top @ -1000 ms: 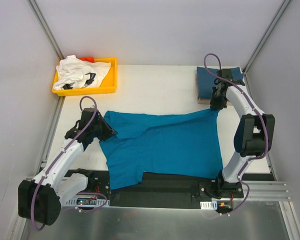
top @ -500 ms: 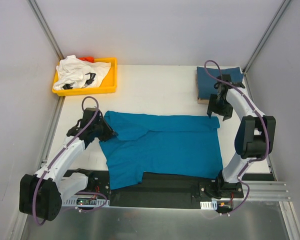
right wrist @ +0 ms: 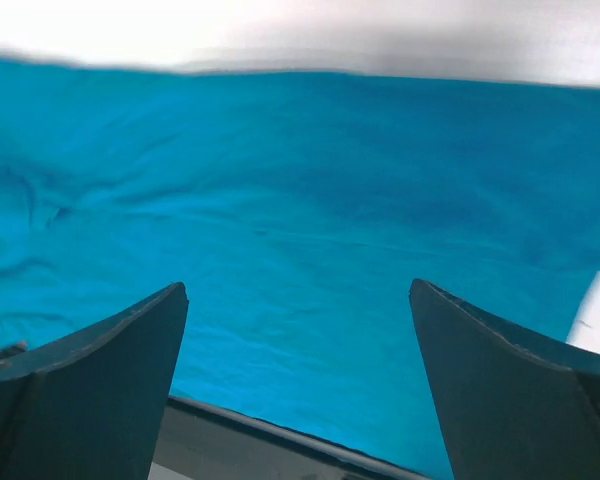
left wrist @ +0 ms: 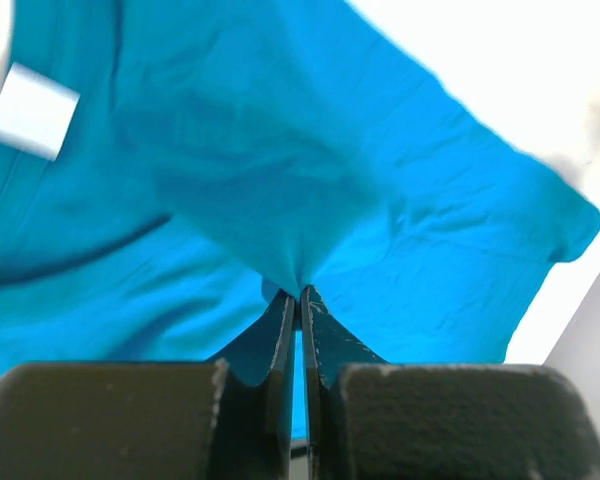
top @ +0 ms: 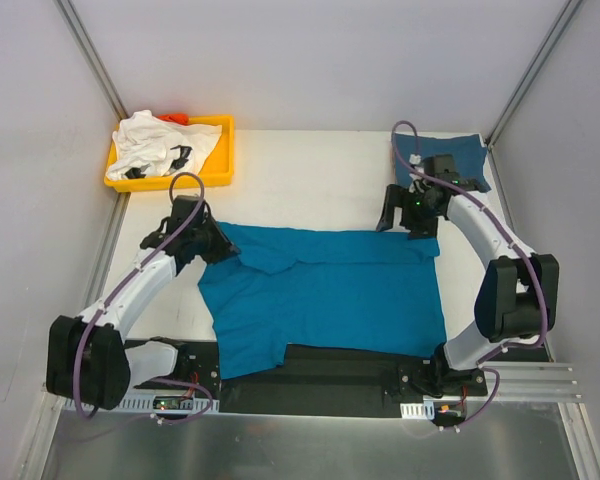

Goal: Fold and stack the t-shirts
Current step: Fold the flattened tshirt in 1/3 of the way

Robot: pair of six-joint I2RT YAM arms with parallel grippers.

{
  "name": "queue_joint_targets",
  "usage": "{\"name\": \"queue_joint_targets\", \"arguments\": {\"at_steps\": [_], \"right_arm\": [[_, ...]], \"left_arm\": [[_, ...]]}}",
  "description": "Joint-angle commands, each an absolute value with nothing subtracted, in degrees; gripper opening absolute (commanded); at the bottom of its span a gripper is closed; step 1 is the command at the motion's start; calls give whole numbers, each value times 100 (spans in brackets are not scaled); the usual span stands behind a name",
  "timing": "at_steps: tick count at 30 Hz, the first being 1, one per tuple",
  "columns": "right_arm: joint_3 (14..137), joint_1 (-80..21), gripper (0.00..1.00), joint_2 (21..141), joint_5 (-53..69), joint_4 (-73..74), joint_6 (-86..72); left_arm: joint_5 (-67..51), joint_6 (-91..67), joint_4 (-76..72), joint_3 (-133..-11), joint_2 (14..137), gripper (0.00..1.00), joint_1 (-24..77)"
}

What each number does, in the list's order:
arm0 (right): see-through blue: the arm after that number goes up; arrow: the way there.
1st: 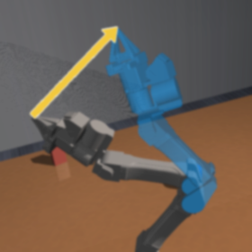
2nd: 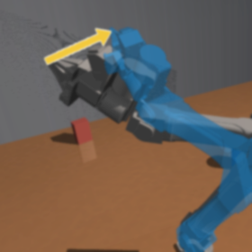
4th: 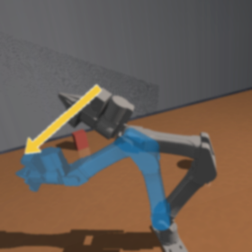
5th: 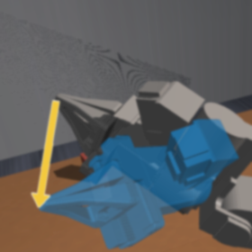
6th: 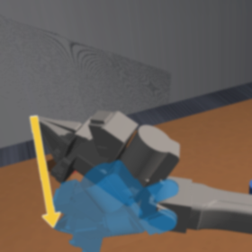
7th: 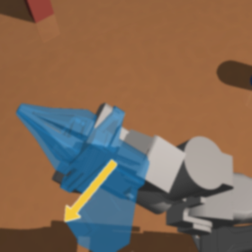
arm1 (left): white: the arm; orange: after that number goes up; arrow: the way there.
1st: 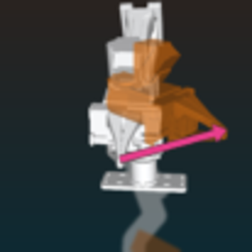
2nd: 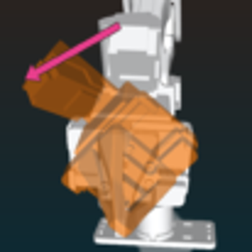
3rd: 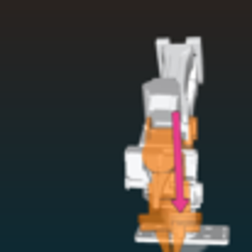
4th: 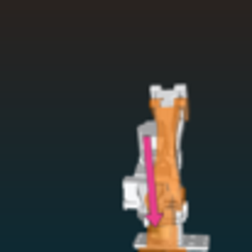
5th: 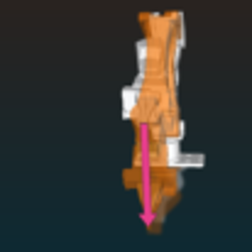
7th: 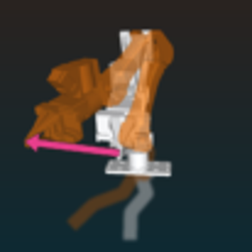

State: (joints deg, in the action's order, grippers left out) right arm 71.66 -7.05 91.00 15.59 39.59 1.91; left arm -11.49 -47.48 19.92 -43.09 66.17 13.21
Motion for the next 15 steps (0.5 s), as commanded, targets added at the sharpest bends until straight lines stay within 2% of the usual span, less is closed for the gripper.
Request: {"name": "queue_joint_targets", "arguments": {"at_steps": [1, 7, 15], "right_arm": [[7163, -1668, 97, 9044, 2153, 3560, 509], [7356, -2793, 97, 9500, 2847, 3094, 537], [7506, -4015, 99, 10247, 2716, 1866, -516]], "left_arm": [[-1213, -4606, 1319, -4877, 7214, 0, 1389], [-1371, -4465, 1107, -5877, 8497, 0, 1380], [-1362, -4482, 1099, -6372, 9500, 0, 1196]]}}
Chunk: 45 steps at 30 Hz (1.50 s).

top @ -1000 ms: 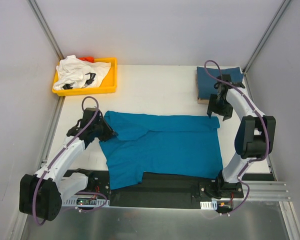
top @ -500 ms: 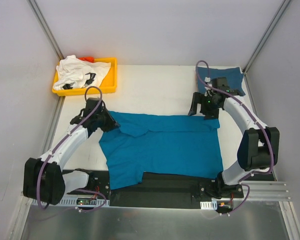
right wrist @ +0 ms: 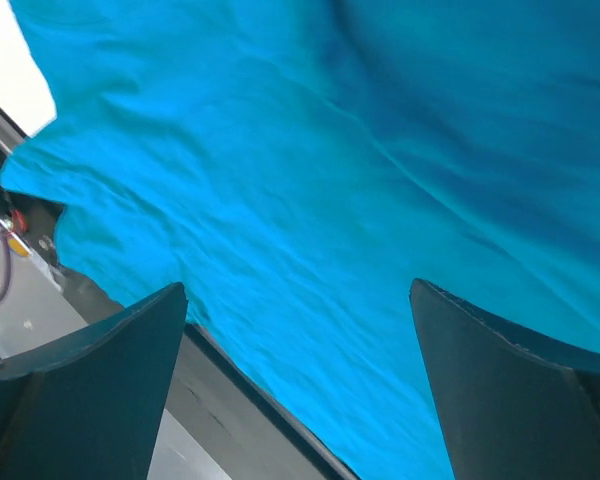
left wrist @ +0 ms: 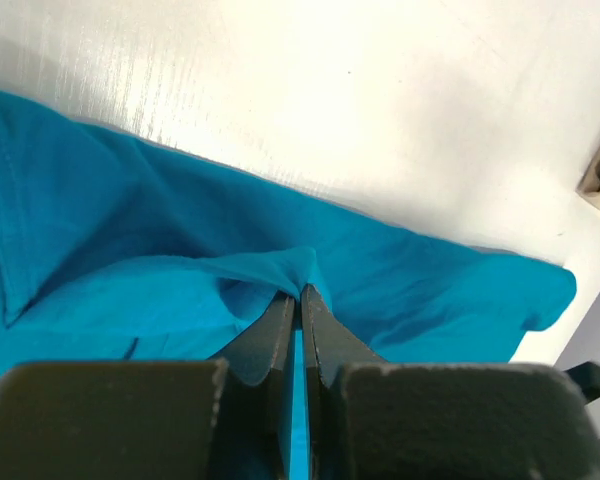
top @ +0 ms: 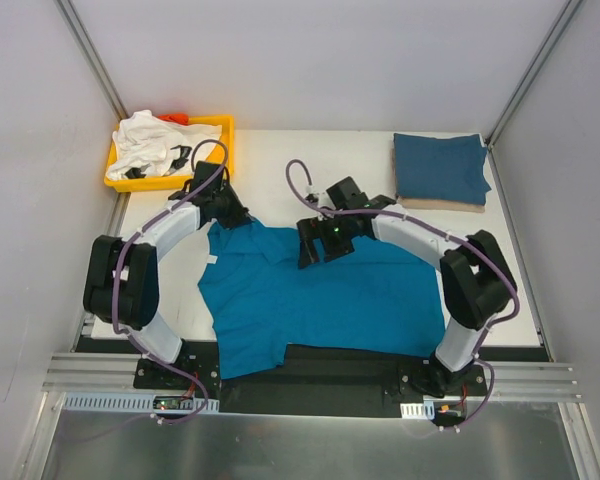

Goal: Fold and stack the t-shirts
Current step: Fold the flattened tshirt in 1/3 of the way

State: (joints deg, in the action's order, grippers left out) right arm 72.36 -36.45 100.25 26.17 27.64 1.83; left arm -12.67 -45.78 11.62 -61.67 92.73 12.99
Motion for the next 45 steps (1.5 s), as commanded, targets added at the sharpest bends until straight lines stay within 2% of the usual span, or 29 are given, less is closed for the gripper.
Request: {"name": "queue_joint_targets", "arguments": {"at_steps": [1, 2, 3, 10, 11, 13, 14, 17, 25, 29, 37, 45], "right_arm": [[7506, -4104, 99, 10370, 2577, 1715, -666], [7567, -4252, 100, 10441, 2479, 1636, -877], [7611, -4324, 96, 10494, 2305, 1565, -983], [7857, -4737, 86, 10907, 1267, 1318, -1713], [7857, -4798, 79, 10951, 1179, 1266, -1810], [7822, -4877, 72, 10986, 924, 1152, -2038], [7822, -4974, 64, 11056, 853, 1090, -2091], [7936, -5097, 55, 11249, 651, 1090, -2284], [8147, -5124, 50, 11610, 229, 1037, -2636], [8314, -5124, 43, 11786, 97, 1090, -2786], [8604, -5124, 40, 11945, 35, 1266, -2909], [8446, -5133, 17, 11699, -237, 1494, -3058]], "left_arm": [[-1354, -4491, 1099, -6337, 9527, 0, 1187], [-1336, -4474, 1099, -6320, 9588, 0, 1178], [-1353, -4465, 1090, -6302, 9615, 0, 1143], [-1686, -4316, 976, -6311, 9958, 0, 994], [-1740, -4324, 923, -6302, 10002, 0, 984], [-1784, -4359, 862, -6214, 10028, 0, 958], [-1793, -4368, 818, -6179, 10037, 0, 941], [-1942, -4403, 677, -6047, 10072, 0, 888], [-2109, -4430, 475, -5862, 10055, 0, 826], [-2136, -4438, 448, -5801, 10028, 0, 791], [-2171, -4456, 396, -5660, 9958, 0, 756], [-2206, -4465, 396, -5625, 9888, 0, 738]]}}
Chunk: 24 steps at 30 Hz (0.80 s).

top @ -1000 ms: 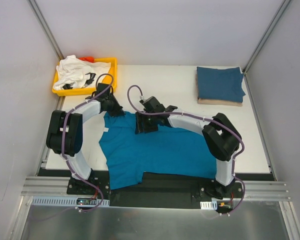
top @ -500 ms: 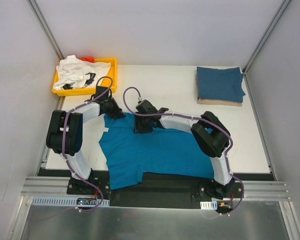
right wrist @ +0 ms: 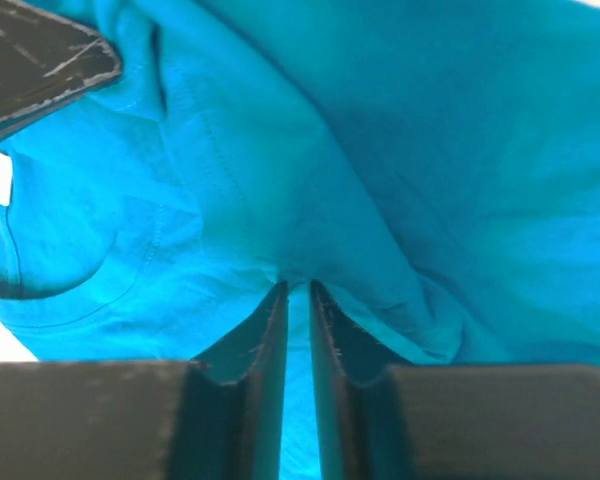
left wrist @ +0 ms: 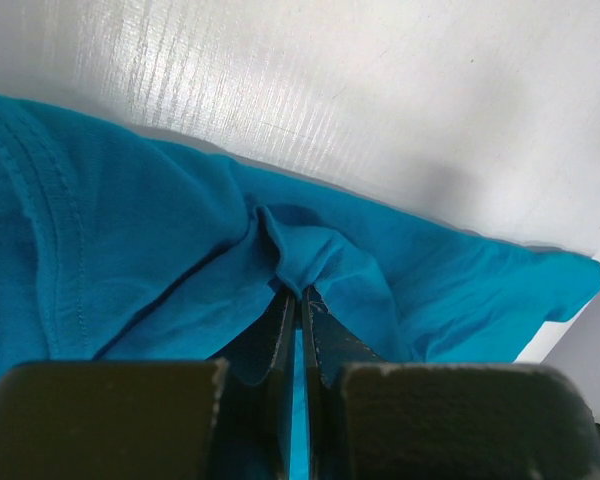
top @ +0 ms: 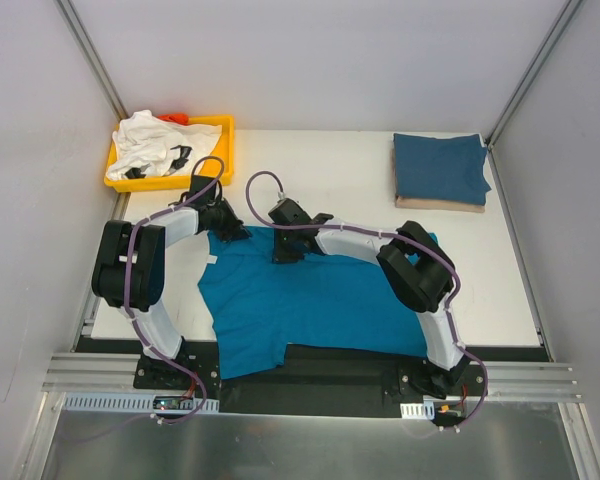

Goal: Fold and stack the t-shirts
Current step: Fold the flattened tshirt in 1/3 of the way

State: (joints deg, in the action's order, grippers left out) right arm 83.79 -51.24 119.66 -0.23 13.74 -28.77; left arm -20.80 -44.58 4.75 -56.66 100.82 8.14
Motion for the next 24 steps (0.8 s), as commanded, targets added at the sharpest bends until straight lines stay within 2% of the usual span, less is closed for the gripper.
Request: {"name": "queue_joint_targets", "arguments": {"at_steps": [1, 3, 4, 21, 24], "right_arm": [[8429, -5133, 12, 11690, -237, 1494, -3093], [8411, -5133, 7, 11654, -202, 1485, -3094], [8402, -5133, 1, 11628, -185, 1485, -3085], [8463, -5133, 1, 11250, 659, 1898, -2681], [8683, -5133, 9, 11487, 668, 1863, -2593]], "left_arm": [[-2223, -4465, 396, -5616, 9870, 0, 738], [-2241, -4465, 395, -5607, 9861, 0, 738], [-2250, -4465, 387, -5599, 9809, 0, 738], [-2303, -4579, 387, -4869, 8903, 0, 738], [-2206, -4536, 387, -4948, 8982, 0, 738]]}}
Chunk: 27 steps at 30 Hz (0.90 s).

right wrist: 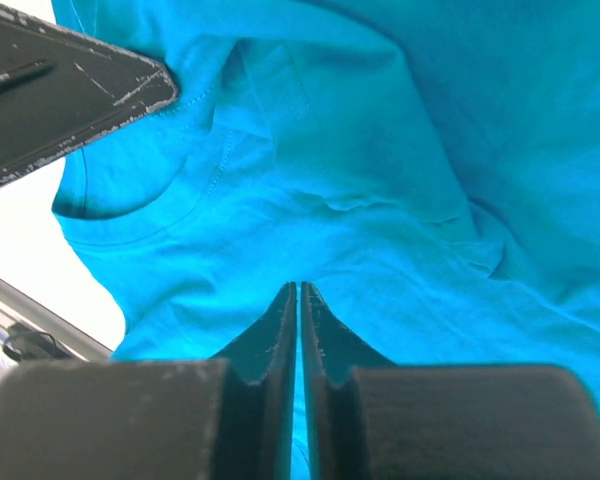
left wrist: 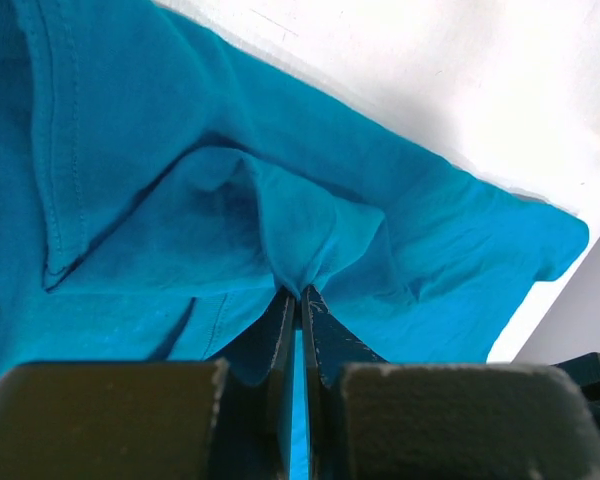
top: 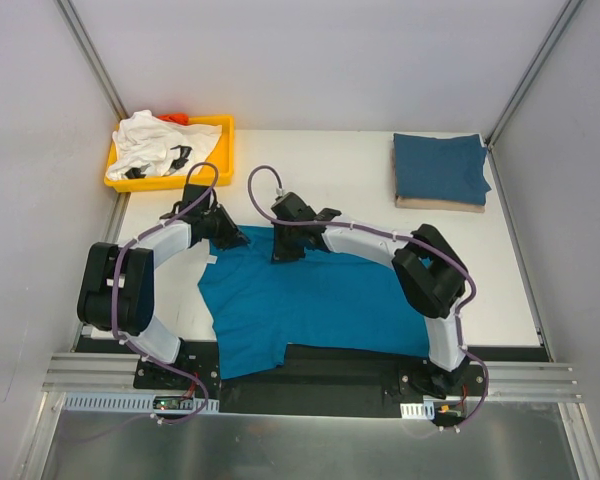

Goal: Fold and stack the t-shirts
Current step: Fold the flattened tshirt in 1/3 of the way

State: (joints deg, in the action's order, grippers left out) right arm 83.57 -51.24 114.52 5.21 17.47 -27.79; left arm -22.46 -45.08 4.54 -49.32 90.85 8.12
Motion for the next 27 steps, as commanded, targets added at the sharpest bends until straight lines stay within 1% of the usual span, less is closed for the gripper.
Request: {"name": "queue_joint_targets", "arguments": {"at_steps": [1, 4, 6, 7, 9, 16, 21, 22, 23, 24, 27], "right_arm": [[8797, -5133, 19, 11557, 633, 1942, -2506], [9341, -5124, 29, 11900, 396, 2336, -2303], [9596, -5124, 33, 12084, 229, 2408, -2057], [9667, -5124, 38, 12146, 176, 2521, -1996], [10009, -5115, 43, 12383, 106, 2732, -1767], [10388, -5124, 43, 12910, -272, 3181, -1574], [10617, -5133, 43, 13113, -553, 3401, -1459], [10626, -5159, 41, 13113, -623, 3436, -1398], [10626, -5168, 37, 13105, -763, 3437, -1380], [10635, -5177, 28, 13096, -817, 3437, -1345], [10643, -5186, 17, 13034, -853, 3463, -1301]], "left_arm": [[-2171, -4526, 387, -4992, 9078, 0, 738], [-2153, -4456, 396, -5273, 9333, 0, 747], [-2171, -4430, 395, -5484, 9465, 0, 738], [-2180, -4430, 396, -5545, 9588, 0, 738], [-2232, -4403, 396, -5704, 9729, 0, 738], [-2259, -4342, 396, -5915, 9861, 0, 738], [-2259, -4342, 396, -5906, 9905, 0, 738], [-2250, -4342, 396, -5906, 9905, 0, 738], [-2233, -4342, 404, -5906, 9905, 0, 738], [-2232, -4350, 396, -5906, 9905, 0, 738], [-2241, -4342, 404, -5897, 9888, 0, 738]]}}
